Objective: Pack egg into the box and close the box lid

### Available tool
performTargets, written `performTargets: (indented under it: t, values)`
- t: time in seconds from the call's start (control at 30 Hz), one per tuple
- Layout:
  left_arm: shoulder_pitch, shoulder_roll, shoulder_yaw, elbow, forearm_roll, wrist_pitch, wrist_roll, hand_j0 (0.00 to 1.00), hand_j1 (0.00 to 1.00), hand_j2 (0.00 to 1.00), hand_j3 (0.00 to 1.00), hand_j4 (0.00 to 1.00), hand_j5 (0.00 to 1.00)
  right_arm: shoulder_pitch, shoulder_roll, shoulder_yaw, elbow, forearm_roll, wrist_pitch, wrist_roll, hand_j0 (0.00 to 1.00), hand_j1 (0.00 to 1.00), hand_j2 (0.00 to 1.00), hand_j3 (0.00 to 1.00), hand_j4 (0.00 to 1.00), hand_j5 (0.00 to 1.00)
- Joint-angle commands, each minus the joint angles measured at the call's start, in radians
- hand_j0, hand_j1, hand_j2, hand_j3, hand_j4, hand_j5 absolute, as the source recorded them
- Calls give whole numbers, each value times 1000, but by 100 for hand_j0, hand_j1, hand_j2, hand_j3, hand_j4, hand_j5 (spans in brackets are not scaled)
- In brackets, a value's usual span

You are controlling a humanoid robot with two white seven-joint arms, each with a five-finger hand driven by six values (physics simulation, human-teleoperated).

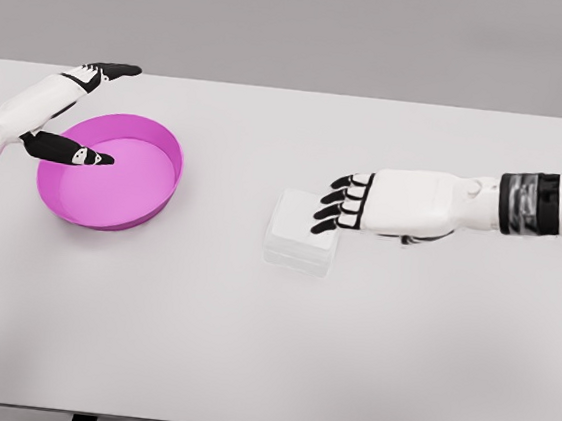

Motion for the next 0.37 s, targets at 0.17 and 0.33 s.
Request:
performTargets:
  t: [0.17, 0.33]
  values:
    - [0, 1, 1, 0, 8, 3, 0, 100, 100, 100, 100, 100, 100, 3, -79, -86, 135, -27, 2, -7, 100, 100, 100, 100, 100, 100]
    - [0, -1, 0, 0, 8, 3, 0, 100, 100, 100, 100, 100, 100, 17, -90, -87, 437, -57, 2, -7, 100, 100, 100, 100, 100, 100]
